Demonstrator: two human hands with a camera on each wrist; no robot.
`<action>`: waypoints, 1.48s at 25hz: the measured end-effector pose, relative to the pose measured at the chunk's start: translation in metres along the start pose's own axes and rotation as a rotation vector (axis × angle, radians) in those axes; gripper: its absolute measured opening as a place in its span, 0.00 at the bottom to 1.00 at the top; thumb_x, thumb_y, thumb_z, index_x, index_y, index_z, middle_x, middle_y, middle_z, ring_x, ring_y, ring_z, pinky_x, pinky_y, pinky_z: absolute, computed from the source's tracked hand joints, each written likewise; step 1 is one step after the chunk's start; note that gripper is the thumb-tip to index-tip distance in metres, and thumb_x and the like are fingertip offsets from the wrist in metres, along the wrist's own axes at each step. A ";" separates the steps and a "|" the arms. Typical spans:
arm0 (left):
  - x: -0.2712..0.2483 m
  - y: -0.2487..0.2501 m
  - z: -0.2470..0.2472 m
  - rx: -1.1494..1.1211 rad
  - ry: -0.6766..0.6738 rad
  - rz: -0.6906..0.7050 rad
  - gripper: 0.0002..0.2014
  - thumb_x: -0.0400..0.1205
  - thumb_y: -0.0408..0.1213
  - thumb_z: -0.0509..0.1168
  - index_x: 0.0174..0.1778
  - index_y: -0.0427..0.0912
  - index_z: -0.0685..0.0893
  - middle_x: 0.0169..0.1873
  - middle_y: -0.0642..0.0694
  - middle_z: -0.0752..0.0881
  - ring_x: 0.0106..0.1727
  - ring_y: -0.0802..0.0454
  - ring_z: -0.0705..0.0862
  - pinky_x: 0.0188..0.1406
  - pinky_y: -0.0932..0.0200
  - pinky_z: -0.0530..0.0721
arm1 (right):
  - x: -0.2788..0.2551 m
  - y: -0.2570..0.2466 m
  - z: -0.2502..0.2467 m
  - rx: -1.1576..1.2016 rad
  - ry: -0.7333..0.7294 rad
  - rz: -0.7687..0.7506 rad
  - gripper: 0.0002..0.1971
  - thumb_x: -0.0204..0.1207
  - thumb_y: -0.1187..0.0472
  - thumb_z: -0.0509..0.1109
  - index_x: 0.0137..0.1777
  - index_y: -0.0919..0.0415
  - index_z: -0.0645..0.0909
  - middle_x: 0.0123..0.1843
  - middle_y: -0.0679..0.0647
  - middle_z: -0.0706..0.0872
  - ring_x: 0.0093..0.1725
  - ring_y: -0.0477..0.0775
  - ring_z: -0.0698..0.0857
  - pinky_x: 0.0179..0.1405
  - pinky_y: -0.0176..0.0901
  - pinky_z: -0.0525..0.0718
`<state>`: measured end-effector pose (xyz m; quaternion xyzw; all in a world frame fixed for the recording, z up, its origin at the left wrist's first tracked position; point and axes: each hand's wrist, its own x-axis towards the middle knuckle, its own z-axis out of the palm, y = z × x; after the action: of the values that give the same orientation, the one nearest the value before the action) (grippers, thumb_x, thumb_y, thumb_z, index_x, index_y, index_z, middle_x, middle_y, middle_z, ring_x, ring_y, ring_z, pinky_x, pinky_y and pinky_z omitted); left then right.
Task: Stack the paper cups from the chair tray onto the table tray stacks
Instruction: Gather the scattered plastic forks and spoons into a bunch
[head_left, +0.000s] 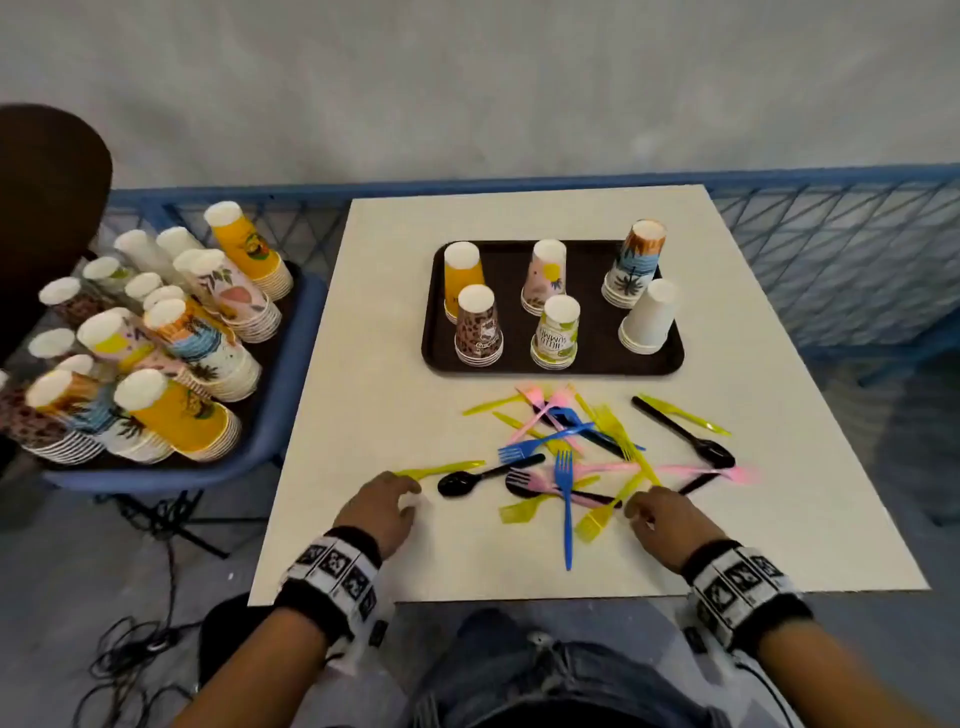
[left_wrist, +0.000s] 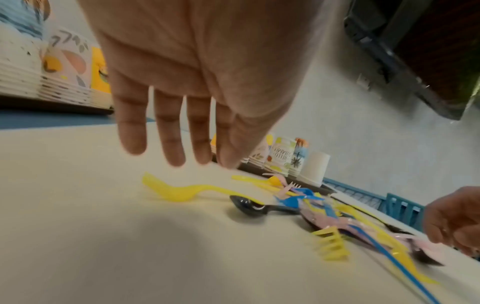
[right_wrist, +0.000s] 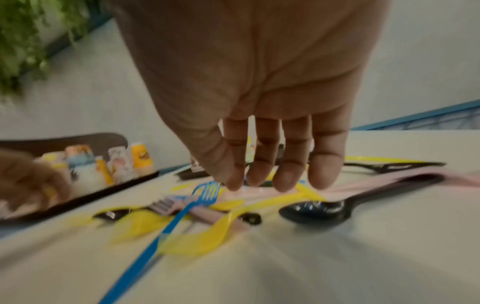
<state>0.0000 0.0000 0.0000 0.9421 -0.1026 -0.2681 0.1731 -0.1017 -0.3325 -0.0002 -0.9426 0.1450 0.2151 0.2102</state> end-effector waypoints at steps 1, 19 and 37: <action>0.015 0.001 0.002 0.000 0.053 0.006 0.19 0.80 0.30 0.58 0.67 0.45 0.77 0.70 0.43 0.75 0.71 0.43 0.74 0.71 0.55 0.72 | 0.006 -0.006 0.007 -0.015 -0.012 -0.014 0.12 0.78 0.61 0.60 0.55 0.62 0.82 0.55 0.61 0.84 0.59 0.61 0.82 0.57 0.45 0.76; 0.052 0.002 -0.004 -0.099 0.099 -0.108 0.09 0.77 0.22 0.55 0.51 0.36 0.73 0.59 0.29 0.78 0.54 0.37 0.77 0.49 0.51 0.71 | 0.036 -0.094 0.016 -0.044 -0.040 0.241 0.12 0.76 0.66 0.61 0.57 0.70 0.79 0.60 0.64 0.84 0.59 0.63 0.84 0.48 0.44 0.81; 0.061 0.041 0.032 0.075 -0.033 0.100 0.16 0.80 0.41 0.62 0.63 0.39 0.76 0.61 0.38 0.78 0.66 0.39 0.74 0.60 0.50 0.73 | 0.053 -0.082 0.026 -0.215 -0.033 0.003 0.17 0.80 0.66 0.56 0.67 0.61 0.73 0.65 0.61 0.79 0.67 0.63 0.74 0.59 0.54 0.78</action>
<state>0.0301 -0.0635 -0.0385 0.9371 -0.1625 -0.2704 0.1494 -0.0348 -0.2586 -0.0188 -0.9559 0.1191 0.2451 0.1097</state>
